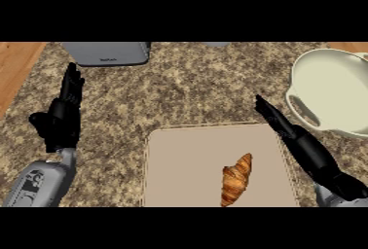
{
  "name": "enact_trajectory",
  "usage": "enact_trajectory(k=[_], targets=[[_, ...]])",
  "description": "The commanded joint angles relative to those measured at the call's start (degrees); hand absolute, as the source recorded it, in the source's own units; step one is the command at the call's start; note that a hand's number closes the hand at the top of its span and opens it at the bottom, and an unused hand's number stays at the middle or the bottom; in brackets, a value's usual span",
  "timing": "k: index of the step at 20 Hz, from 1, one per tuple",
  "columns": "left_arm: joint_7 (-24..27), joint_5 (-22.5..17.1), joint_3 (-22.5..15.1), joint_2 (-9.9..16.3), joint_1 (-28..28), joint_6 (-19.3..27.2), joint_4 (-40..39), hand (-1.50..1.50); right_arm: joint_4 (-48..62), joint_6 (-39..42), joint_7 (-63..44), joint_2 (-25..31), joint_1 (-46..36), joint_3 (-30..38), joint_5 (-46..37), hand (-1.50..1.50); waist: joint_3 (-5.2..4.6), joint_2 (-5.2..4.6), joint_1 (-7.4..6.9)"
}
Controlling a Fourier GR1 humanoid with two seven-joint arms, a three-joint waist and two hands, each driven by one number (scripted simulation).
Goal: Pick the croissant from the tray and place it in the pot
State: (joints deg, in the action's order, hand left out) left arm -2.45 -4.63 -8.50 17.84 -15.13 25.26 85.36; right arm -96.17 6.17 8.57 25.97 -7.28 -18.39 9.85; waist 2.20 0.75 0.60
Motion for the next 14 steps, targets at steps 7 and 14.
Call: enact_trajectory(k=[7,14], targets=[[0.86,-6.05,3.89,0.77,0.16,-5.49,2.08,0.0,-2.75,4.12,1.74,22.04,-0.28,17.23,-7.75,1.5,-3.73,0.82,3.08],[3.38,-11.19,7.83,2.54,2.37,-12.24,3.87,0.0,-4.74,-5.94,24.49,10.6,21.65,17.84,-13.91,-1.5,-2.19,-0.44,0.73]])
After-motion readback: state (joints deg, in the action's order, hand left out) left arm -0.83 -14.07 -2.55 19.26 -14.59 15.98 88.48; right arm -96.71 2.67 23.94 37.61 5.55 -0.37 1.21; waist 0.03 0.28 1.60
